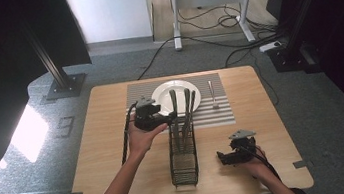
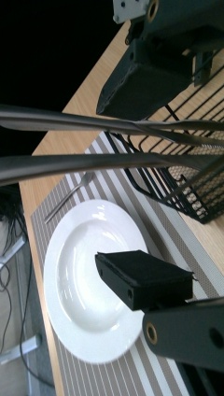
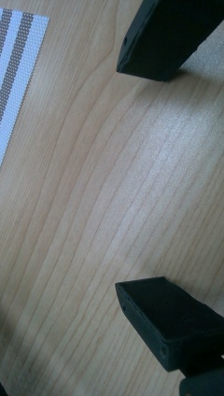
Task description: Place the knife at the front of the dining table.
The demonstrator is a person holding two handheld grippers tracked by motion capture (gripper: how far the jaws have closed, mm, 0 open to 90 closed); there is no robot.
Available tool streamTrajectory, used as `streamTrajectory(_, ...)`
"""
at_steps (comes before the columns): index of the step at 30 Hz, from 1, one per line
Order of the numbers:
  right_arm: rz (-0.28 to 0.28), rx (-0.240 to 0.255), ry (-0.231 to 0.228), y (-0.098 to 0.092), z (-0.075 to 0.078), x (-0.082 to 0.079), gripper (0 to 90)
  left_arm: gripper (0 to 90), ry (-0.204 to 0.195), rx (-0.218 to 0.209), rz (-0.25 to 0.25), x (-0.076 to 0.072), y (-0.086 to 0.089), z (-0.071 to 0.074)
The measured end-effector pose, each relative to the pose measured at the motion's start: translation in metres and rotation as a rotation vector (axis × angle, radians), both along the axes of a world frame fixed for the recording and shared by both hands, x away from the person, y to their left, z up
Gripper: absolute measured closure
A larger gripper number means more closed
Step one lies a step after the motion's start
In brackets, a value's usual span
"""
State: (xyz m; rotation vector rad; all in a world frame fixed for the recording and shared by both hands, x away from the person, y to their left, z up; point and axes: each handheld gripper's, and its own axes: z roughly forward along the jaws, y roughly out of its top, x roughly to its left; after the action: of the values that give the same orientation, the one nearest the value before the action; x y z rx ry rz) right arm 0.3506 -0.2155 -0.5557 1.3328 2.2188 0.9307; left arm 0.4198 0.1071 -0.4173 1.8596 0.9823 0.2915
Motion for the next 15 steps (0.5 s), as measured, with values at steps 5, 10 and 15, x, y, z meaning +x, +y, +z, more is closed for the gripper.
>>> streamTrajectory(5,0.002,0.000,0.000,0.000,0.000,0.000,0.0,27.0,-0.004,0.010,0.006,0.003,-0.006,-0.003)
streamTrajectory(10,0.002,-0.001,0.000,0.000,0.000,0.000,0.0,30.6,-0.012,0.024,0.016,0.007,-0.010,-0.003)
streamTrajectory(15,0.002,0.000,-0.001,0.000,0.000,0.000,0.0,38.8,-0.018,0.035,0.024,0.010,-0.015,-0.003)
